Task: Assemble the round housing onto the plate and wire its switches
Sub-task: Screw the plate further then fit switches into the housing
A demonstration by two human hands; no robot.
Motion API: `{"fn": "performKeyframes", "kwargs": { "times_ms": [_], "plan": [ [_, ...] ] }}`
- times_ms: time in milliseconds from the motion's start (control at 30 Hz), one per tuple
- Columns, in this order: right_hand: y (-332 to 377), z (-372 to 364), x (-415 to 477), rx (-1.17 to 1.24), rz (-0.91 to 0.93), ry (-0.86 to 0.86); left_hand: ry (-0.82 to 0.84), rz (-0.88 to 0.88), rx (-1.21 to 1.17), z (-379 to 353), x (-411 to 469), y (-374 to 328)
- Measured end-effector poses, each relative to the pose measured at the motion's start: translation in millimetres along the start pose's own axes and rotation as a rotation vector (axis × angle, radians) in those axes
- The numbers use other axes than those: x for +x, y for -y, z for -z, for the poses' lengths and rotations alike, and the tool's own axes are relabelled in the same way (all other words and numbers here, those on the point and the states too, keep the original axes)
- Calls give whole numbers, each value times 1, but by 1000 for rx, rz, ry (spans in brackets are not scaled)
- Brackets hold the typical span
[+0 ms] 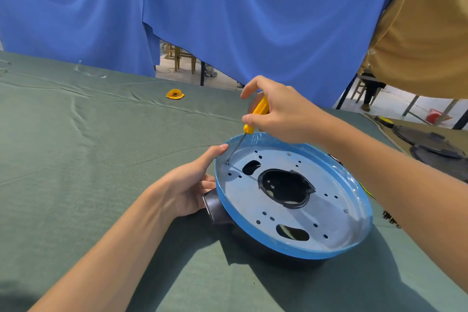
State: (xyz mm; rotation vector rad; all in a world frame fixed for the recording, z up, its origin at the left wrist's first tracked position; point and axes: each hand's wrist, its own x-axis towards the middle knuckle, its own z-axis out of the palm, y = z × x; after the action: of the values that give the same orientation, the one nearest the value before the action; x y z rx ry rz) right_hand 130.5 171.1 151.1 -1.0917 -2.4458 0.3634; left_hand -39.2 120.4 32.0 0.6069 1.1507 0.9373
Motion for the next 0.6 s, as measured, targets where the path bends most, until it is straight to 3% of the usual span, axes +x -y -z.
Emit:
{"fn": "performKeyframes", "kwargs": {
  "times_ms": [233,400,600],
  "plan": [
    [19,18,8,-184,57,228,0,0,1,0,0,0],
    [29,16,18,-397,113,175,-8,-7,8,0,-1,1],
    [30,3,28,-430,79,69,-31,-10,13,0,0,1]
  ]
}}
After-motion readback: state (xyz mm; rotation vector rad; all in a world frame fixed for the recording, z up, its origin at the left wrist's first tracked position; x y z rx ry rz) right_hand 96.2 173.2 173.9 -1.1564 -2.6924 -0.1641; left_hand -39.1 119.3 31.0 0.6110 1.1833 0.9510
